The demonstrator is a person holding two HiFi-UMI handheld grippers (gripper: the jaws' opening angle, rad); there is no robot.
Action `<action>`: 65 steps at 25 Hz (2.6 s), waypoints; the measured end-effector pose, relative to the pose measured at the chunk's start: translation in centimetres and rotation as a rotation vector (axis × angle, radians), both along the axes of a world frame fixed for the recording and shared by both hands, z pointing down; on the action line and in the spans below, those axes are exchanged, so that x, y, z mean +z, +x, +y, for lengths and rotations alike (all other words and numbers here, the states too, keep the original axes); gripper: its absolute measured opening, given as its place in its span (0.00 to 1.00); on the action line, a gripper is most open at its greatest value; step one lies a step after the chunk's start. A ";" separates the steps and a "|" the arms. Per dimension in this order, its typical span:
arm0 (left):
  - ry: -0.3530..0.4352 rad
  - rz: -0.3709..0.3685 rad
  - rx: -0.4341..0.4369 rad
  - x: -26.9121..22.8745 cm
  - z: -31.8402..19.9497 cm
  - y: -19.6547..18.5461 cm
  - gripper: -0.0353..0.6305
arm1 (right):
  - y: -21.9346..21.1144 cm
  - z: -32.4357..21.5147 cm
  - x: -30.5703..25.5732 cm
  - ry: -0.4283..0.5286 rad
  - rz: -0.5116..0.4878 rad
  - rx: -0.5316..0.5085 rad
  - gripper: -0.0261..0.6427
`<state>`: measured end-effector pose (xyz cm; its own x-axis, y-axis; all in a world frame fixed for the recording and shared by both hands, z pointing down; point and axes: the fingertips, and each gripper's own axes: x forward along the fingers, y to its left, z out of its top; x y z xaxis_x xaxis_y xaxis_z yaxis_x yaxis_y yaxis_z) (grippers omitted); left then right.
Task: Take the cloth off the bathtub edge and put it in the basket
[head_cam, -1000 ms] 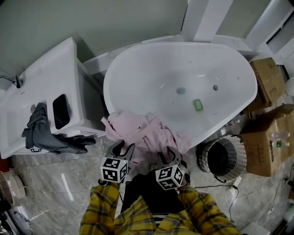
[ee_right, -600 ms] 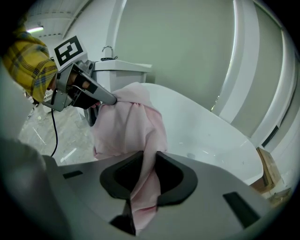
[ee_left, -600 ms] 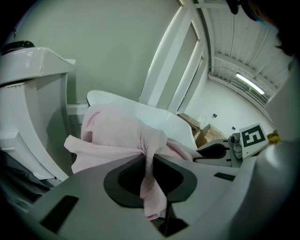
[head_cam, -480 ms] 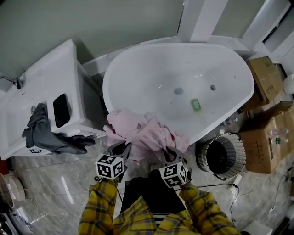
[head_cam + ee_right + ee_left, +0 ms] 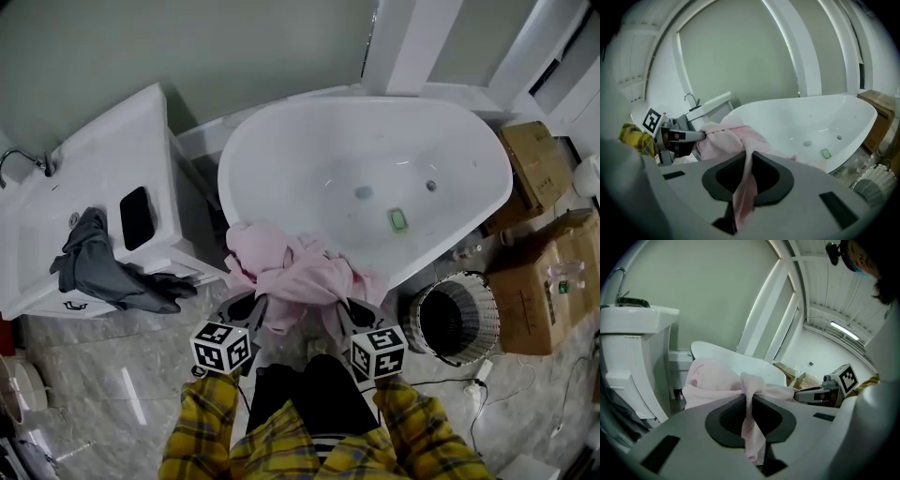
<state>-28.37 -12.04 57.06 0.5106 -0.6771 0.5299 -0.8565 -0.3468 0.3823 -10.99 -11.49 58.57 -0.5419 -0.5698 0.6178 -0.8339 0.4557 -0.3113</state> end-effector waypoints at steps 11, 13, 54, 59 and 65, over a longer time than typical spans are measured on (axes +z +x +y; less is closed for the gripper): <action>0.140 0.091 0.000 -7.1 2.5 0.4 0.12 | -0.2 1.7 -12.0 0.148 -0.274 0.090 0.12; 0.159 0.116 -0.001 -8.5 3.0 0.5 0.12 | 0.0 2.3 -13.8 0.169 -0.299 0.103 0.12; 0.315 0.426 0.401 -23.0 5.1 19.3 0.12 | 18.9 11.3 -25.2 0.406 -0.274 0.457 0.12; 0.298 0.386 0.366 -20.9 4.3 18.5 0.12 | 18.0 9.8 -23.7 0.367 -0.276 0.420 0.12; 0.263 0.358 0.304 -19.1 3.6 15.3 0.12 | 15.7 8.3 -22.2 0.334 -0.290 0.382 0.12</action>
